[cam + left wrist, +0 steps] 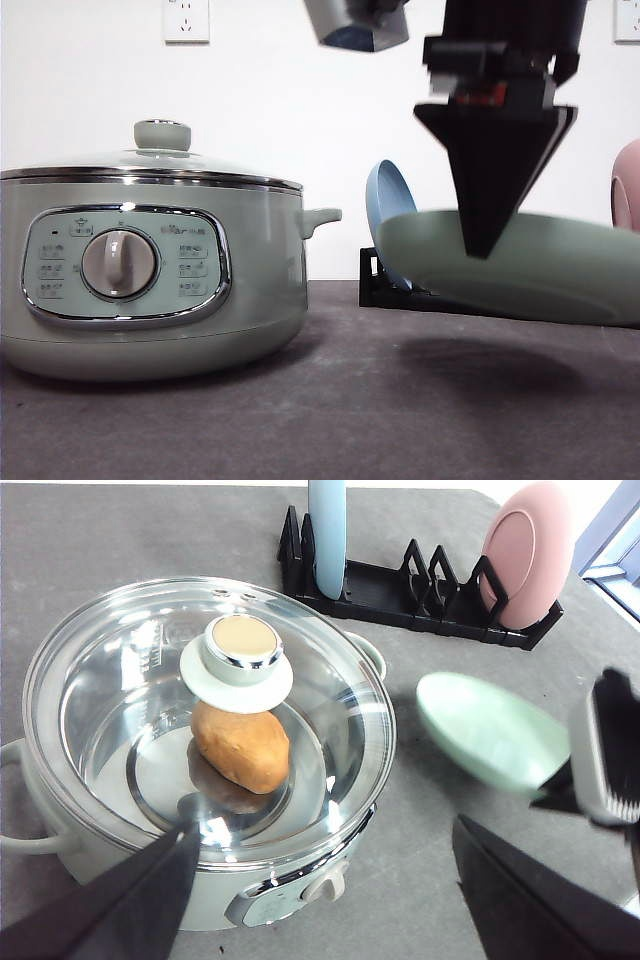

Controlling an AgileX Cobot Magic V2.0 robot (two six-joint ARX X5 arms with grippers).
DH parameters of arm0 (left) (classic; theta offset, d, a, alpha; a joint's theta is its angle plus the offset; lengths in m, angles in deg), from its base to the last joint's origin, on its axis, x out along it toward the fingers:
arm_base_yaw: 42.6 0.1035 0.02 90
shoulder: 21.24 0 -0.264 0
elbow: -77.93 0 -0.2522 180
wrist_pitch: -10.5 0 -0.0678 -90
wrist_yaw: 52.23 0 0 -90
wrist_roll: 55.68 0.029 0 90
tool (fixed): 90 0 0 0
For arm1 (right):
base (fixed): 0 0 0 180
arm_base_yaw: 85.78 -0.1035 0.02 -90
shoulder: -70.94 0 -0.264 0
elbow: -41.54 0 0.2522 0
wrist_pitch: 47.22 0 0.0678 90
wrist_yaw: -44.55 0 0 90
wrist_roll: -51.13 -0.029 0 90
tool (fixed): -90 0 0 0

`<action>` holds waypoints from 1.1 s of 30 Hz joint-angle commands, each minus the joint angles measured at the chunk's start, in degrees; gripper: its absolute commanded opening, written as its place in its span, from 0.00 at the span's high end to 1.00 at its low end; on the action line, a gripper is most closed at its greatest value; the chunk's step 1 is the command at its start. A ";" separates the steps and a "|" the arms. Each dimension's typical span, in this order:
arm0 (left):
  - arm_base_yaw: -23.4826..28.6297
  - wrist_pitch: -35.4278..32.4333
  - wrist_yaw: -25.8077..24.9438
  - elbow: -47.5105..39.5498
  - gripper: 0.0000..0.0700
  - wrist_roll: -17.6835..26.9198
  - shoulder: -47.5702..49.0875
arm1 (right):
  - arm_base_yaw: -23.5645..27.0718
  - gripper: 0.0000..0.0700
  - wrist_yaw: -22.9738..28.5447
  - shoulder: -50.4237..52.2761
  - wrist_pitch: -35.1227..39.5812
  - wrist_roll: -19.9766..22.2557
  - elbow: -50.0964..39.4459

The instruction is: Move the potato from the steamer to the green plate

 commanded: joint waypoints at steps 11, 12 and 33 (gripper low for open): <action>-0.11 -0.68 -0.26 1.20 0.26 0.31 -0.25 | -4.70 0.99 1.84 -8.46 4.96 -2.53 -2.27; -0.11 -0.68 -0.26 1.20 0.26 0.31 -0.24 | -4.89 0.99 1.85 -9.35 5.09 -2.62 -2.27; -0.11 -0.63 -0.26 1.20 0.26 0.31 -0.25 | -4.99 0.49 -0.26 -12.26 3.95 -3.73 -0.77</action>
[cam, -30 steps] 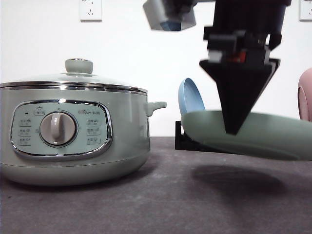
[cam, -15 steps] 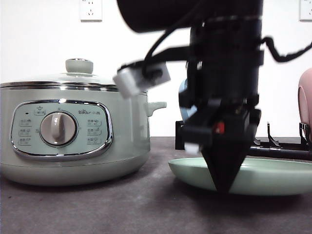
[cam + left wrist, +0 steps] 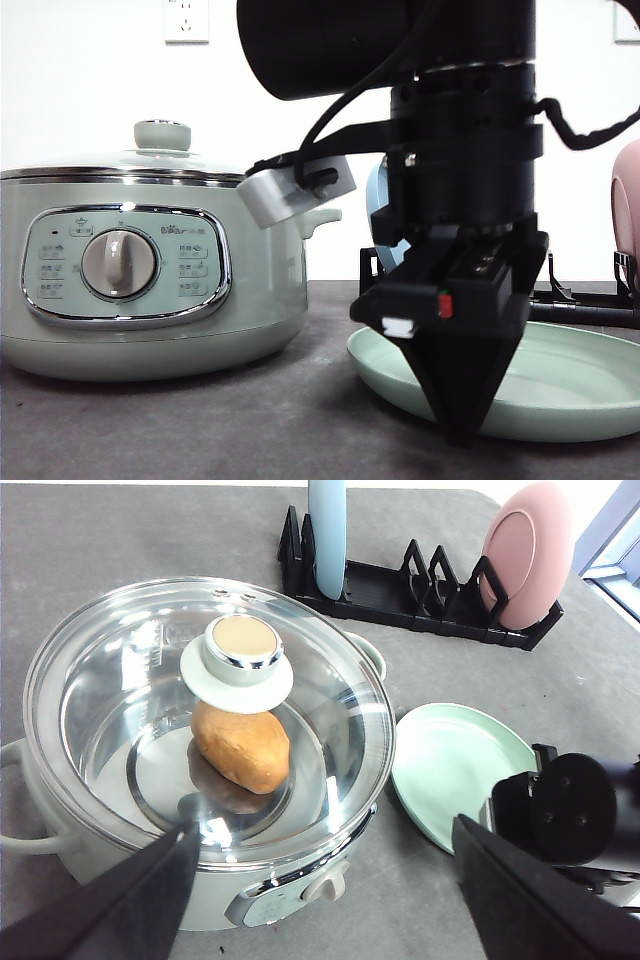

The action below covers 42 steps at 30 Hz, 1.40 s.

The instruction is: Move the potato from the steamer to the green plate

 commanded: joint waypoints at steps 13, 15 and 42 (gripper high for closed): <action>-0.11 -0.39 -0.26 1.20 0.26 0.28 -0.24 | 3.52 0.49 -11.95 14.89 -0.01 -0.06 10.88; -0.11 -0.39 -0.26 1.20 0.26 0.24 -0.25 | 5.03 0.49 -13.98 17.03 1.37 0.04 12.01; -0.11 -0.79 -0.25 1.20 0.26 -0.18 -0.32 | 17.77 0.49 -41.16 26.03 7.47 -0.22 15.42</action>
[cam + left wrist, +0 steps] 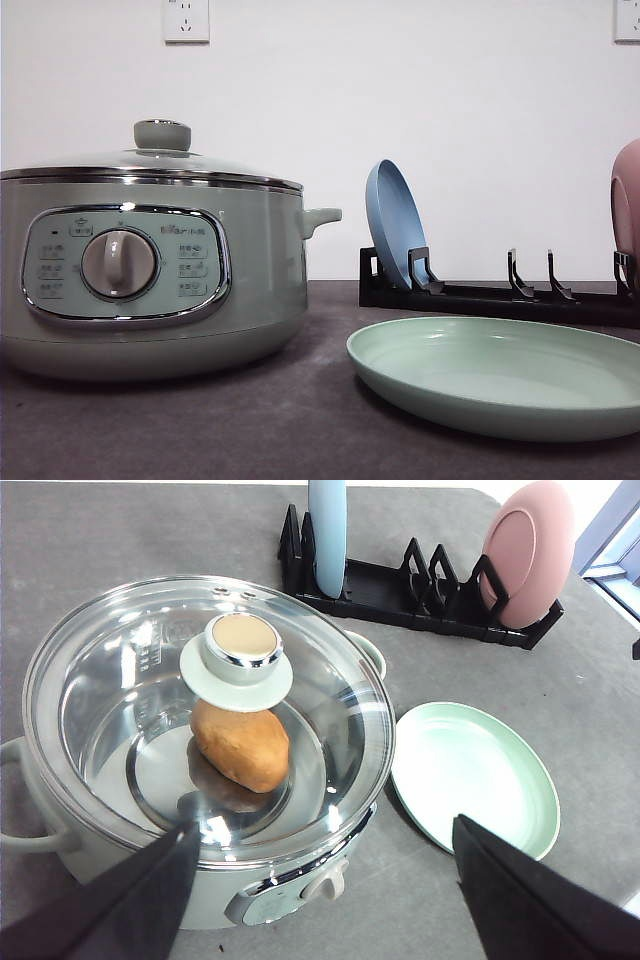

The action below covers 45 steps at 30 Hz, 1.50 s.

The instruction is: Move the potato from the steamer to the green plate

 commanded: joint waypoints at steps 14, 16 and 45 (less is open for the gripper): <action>-2.63 5.53 5.10 18.92 0.26 -1.43 -17.71 | -0.31 0.49 -0.20 -0.39 -0.05 -0.18 0.96; -3.96 7.72 7.00 23.32 0.26 -0.74 -21.81 | -0.31 0.49 -0.20 -0.39 -0.11 -0.17 0.96; -18.05 13.70 25.18 41.16 0.27 2.07 -57.14 | -0.31 0.49 -0.17 -0.40 -0.98 -0.20 0.96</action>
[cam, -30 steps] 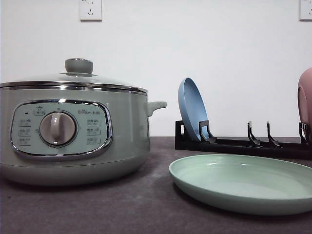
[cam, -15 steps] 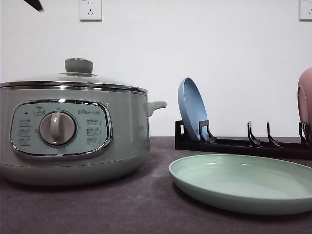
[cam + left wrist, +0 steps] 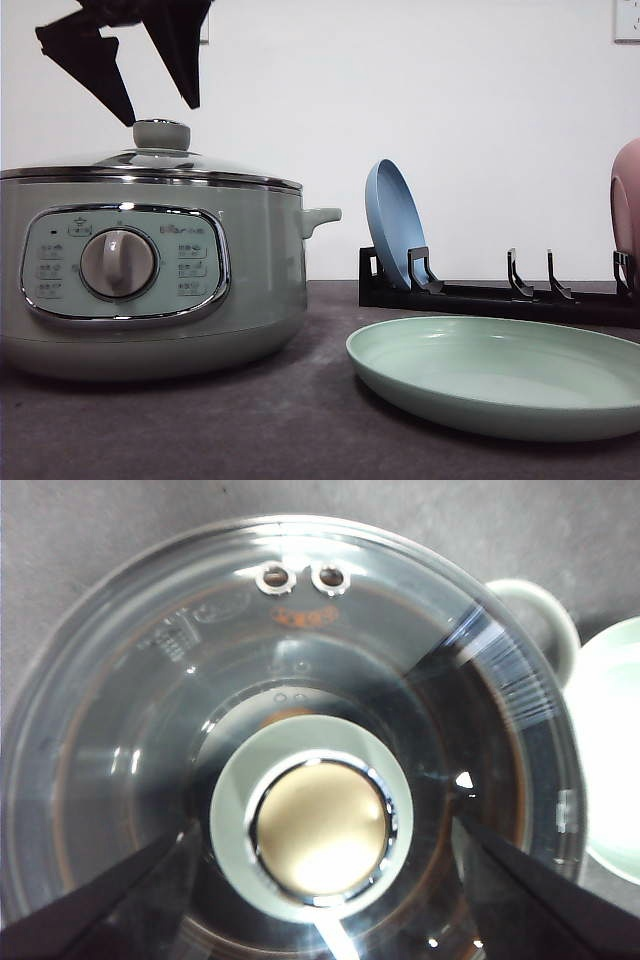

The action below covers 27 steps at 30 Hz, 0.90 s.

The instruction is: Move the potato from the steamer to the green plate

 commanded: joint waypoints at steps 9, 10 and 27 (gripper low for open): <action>-0.31 -1.34 1.74 1.62 0.27 1.12 -4.43 | -0.31 0.49 -0.13 -0.44 0.35 -0.20 0.96; -0.31 -1.44 1.72 1.62 0.27 1.12 -4.64 | -0.31 0.49 -0.11 -0.44 0.35 -0.20 0.96; -0.64 0.64 1.74 1.62 0.46 0.68 -4.89 | -0.31 0.49 2.47 -0.44 0.35 -0.13 0.96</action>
